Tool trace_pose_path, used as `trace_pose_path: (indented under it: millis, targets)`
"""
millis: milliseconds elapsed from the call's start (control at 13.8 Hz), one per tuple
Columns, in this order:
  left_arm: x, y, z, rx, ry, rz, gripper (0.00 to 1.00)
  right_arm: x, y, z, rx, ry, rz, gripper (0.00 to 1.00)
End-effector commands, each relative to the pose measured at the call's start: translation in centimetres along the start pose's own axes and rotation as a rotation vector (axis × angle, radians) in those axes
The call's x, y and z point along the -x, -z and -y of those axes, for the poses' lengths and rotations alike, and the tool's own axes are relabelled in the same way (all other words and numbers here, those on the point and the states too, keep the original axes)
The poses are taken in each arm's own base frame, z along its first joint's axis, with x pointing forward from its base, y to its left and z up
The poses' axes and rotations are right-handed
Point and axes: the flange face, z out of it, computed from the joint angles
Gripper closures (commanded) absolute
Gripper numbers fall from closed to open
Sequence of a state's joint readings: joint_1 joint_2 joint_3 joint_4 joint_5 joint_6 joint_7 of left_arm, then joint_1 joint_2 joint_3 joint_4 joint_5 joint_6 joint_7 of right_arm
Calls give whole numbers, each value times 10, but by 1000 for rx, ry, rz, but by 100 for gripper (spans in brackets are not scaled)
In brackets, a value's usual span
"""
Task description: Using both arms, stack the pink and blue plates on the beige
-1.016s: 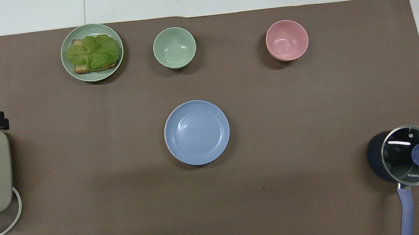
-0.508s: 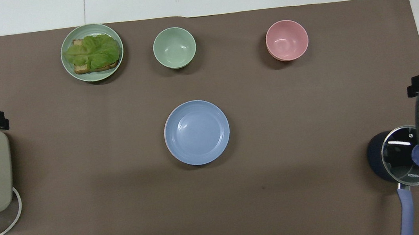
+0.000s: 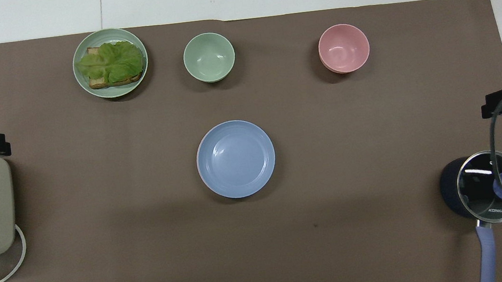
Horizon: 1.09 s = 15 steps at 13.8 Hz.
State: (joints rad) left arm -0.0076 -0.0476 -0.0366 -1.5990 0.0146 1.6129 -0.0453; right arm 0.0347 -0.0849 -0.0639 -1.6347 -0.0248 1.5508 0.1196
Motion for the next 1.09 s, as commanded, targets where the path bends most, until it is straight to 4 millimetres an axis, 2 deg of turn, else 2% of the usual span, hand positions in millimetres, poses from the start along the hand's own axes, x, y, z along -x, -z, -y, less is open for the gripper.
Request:
trace_pose_path:
  millis: [0, 435, 1016]
  targets:
    - [3, 4, 2, -12, -3, 6, 0, 8, 0, 7, 11, 51, -11, 0]
    - [3, 3, 2, -14, -3, 7, 0, 0, 4, -9, 10, 107, 4, 0]
    - [3, 4, 2, -14, -3, 6, 0, 1, 4, -13, -7, 84, 3, 0]
